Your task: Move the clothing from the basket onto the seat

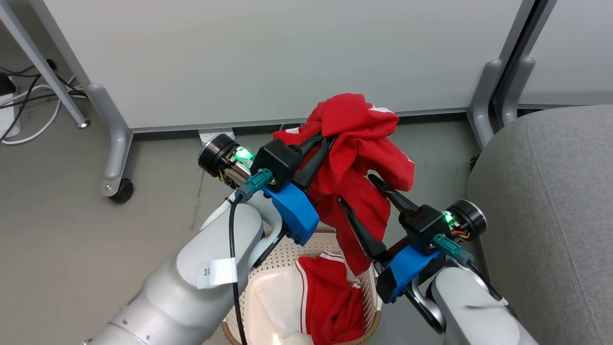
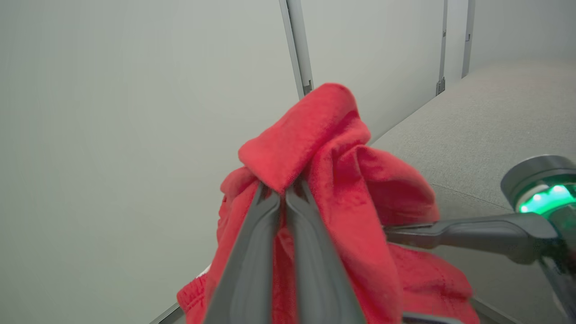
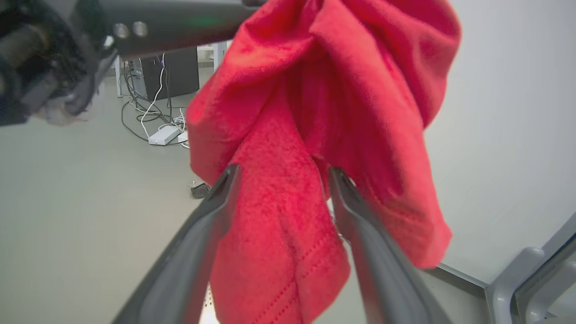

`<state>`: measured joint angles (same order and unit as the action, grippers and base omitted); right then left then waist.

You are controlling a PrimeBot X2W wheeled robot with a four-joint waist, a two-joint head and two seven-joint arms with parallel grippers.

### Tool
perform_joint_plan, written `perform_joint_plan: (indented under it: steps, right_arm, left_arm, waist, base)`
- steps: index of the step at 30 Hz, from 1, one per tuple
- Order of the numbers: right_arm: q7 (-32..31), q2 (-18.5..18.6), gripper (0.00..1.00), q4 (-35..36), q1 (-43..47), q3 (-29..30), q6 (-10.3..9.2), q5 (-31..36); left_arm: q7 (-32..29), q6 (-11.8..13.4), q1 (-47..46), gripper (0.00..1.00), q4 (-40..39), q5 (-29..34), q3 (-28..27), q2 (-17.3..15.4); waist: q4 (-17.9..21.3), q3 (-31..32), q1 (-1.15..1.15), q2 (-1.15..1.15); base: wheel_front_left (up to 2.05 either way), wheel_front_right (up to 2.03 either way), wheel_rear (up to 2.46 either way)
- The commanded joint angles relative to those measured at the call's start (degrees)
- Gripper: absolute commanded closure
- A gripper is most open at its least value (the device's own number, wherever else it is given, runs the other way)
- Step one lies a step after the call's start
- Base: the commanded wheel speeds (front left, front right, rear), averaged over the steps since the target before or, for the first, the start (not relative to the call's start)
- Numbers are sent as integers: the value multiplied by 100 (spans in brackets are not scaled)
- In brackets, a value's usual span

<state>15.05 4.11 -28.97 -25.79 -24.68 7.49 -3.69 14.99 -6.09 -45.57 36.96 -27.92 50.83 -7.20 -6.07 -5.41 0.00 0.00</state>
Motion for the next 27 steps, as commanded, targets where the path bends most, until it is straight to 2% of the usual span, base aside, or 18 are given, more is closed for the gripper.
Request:
perform_joint_plan:
  steps: [1,10,11,12,27]
  right_arm:
    - [19,-15,0,-119,-131,-46,1,-42]
    - [19,-106,0,-637,-388,-309,1,-219]
    - [19,-111,17,-700,-401,-339,1,-269]
    - [19,-115,100,-738,-437,-374,1,-322]
    - [19,-126,100,-814,-528,-553,1,-516]
  left_arm:
    - [29,-21,-65,100,-18,24,-36,12]
    - [29,-48,-89,100,-33,97,-102,79]
    - [29,-51,-94,100,-35,102,-112,85]
    - [29,-55,-97,100,-36,110,-119,92]
    - [29,-90,-17,100,8,207,-236,112]
  waist:
    - [-13,-18,0,0]
    - [-34,-86,0,0]
    - [-38,-91,0,0]
    - [-43,-98,0,0]
    - [-54,-83,0,0]
  base:
    - [0,0,0]
    - [0,0,0]
    - [0,0,0]
    - [0,0,0]
    - [0,0,0]
